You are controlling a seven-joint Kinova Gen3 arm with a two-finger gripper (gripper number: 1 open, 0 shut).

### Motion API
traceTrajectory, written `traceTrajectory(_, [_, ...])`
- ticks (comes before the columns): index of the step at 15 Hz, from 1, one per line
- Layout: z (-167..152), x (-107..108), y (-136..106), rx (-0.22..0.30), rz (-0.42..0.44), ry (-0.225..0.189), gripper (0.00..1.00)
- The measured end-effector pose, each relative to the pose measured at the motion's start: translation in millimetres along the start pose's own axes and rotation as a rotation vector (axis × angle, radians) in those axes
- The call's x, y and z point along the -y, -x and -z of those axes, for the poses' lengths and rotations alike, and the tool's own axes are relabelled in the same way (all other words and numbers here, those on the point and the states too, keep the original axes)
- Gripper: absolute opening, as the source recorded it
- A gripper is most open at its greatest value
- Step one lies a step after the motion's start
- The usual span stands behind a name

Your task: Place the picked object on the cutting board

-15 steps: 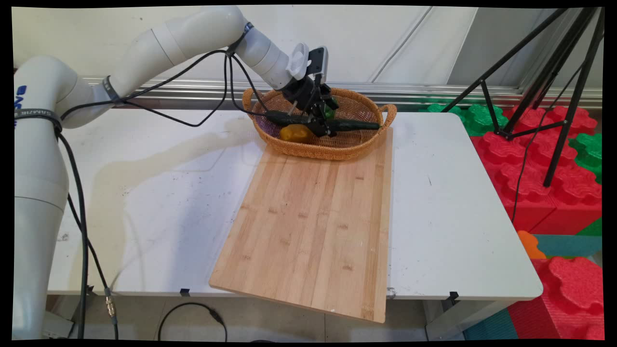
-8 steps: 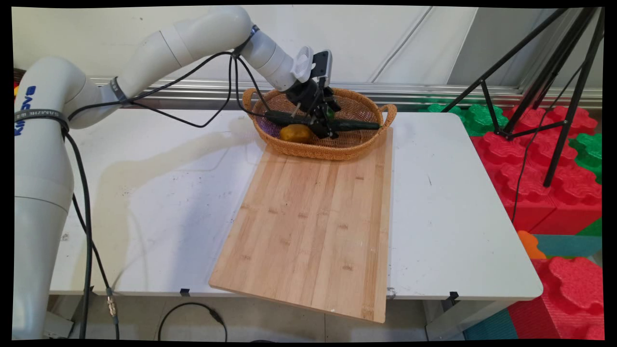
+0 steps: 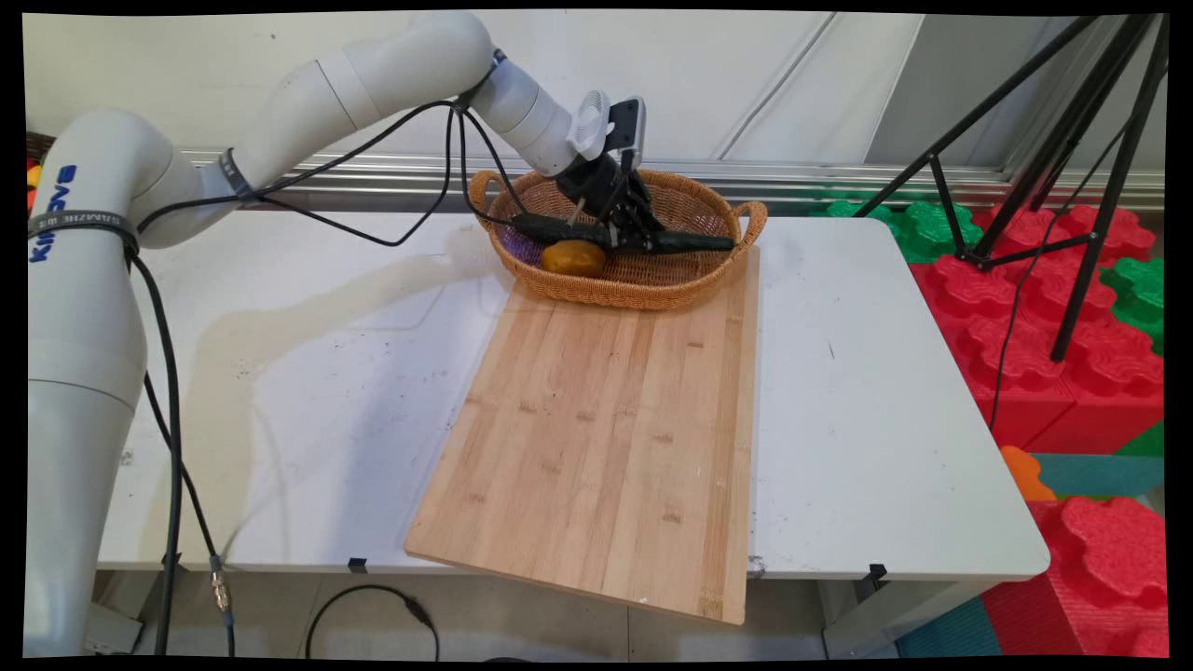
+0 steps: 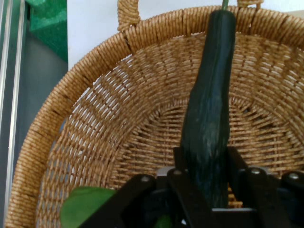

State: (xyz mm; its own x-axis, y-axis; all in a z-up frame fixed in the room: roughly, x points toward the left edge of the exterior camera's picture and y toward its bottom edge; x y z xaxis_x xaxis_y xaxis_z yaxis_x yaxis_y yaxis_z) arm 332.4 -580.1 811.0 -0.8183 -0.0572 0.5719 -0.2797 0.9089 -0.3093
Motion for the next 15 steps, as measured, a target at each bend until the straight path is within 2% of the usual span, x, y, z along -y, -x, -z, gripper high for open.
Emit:
traceTrajectory(7, [5.6,1.8,1.1,-0.001,0.004,-0.008,0.00])
traceTrajectory(15, [46.5,0.8,0.6,-0.051,0.015,-0.035,0.00])
